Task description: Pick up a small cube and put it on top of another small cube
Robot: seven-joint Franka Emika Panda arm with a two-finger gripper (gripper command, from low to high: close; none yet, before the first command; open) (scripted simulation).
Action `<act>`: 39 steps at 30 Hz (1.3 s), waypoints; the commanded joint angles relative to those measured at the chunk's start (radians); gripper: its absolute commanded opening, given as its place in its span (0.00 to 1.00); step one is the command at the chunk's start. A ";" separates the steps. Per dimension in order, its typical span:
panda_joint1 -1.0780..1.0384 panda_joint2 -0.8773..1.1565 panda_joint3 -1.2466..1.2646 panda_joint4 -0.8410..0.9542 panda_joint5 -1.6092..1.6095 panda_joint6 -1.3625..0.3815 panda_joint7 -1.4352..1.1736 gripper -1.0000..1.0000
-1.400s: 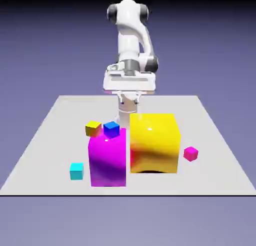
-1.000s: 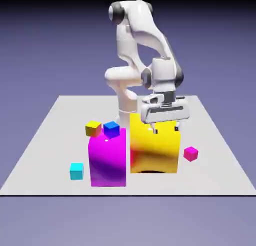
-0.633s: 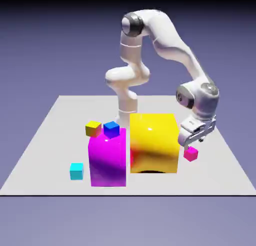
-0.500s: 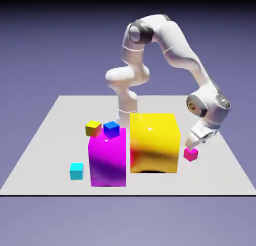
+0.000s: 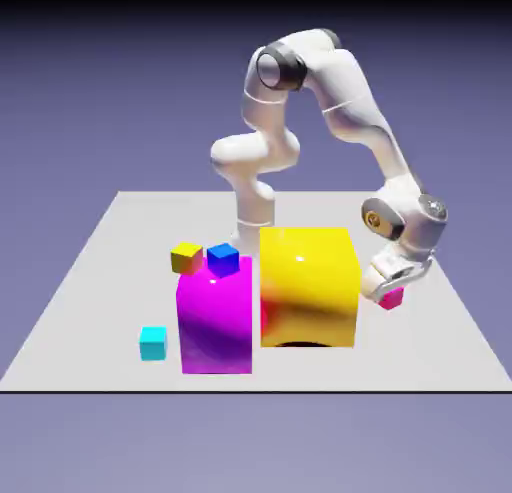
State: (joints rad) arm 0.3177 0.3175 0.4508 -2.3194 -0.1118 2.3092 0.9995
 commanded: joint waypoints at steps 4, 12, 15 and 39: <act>-0.145 0.024 0.091 0.099 -0.089 -0.065 -0.134 0.00; -0.435 0.054 0.182 0.266 -0.188 -0.180 -0.327 0.00; -0.544 0.050 0.148 0.305 -0.170 -0.212 -0.340 0.00; -0.666 -0.078 -0.628 0.115 0.413 -0.129 0.236 0.00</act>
State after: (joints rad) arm -0.3483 0.2393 -0.1767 -2.2047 0.3043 2.1802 1.2338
